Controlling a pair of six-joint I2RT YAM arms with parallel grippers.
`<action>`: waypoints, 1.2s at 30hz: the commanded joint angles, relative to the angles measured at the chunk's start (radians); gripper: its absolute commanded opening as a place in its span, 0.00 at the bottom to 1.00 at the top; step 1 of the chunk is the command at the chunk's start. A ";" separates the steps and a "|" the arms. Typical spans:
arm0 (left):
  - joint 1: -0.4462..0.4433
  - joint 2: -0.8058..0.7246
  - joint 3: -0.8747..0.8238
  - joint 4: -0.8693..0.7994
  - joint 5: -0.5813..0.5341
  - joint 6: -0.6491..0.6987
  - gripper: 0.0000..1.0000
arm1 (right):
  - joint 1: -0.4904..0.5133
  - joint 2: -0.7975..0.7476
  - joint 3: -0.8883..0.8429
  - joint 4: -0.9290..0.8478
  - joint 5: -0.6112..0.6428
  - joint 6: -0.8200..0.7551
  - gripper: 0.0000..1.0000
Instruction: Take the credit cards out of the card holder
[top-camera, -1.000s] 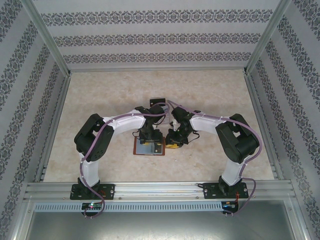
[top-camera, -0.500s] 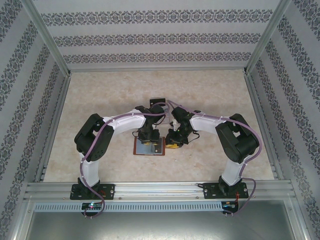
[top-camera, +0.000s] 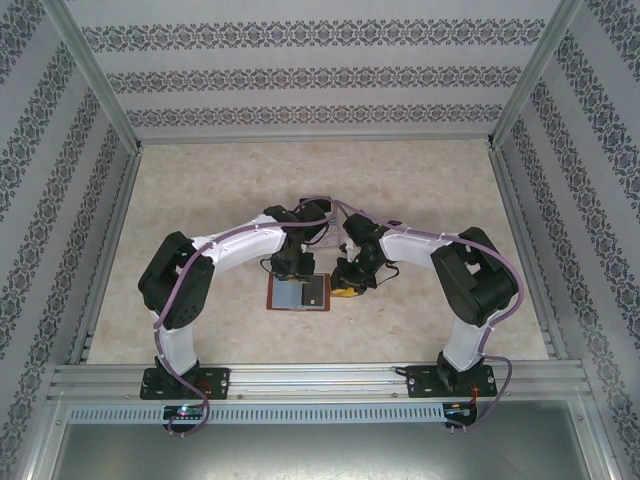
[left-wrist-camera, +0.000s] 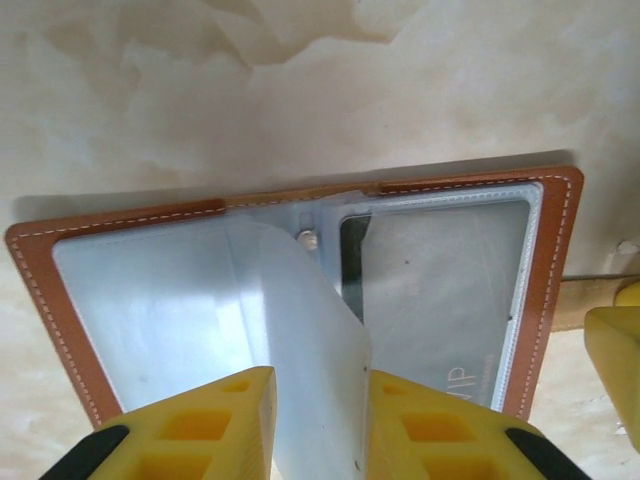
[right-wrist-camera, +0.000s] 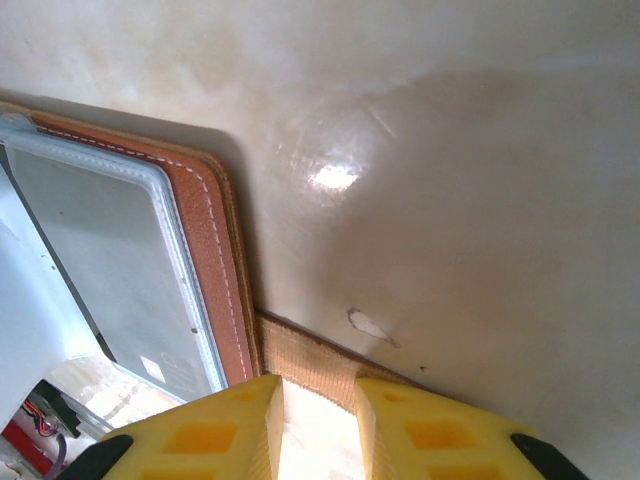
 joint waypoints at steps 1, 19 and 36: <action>0.009 -0.044 0.006 -0.065 -0.039 0.017 0.24 | 0.005 0.042 -0.021 -0.013 0.032 -0.012 0.29; 0.068 -0.056 -0.113 -0.039 -0.067 0.068 0.08 | 0.007 0.046 -0.024 -0.013 0.038 -0.009 0.29; 0.110 -0.059 -0.139 -0.073 -0.167 0.109 0.18 | 0.007 0.018 -0.020 -0.038 0.045 -0.005 0.29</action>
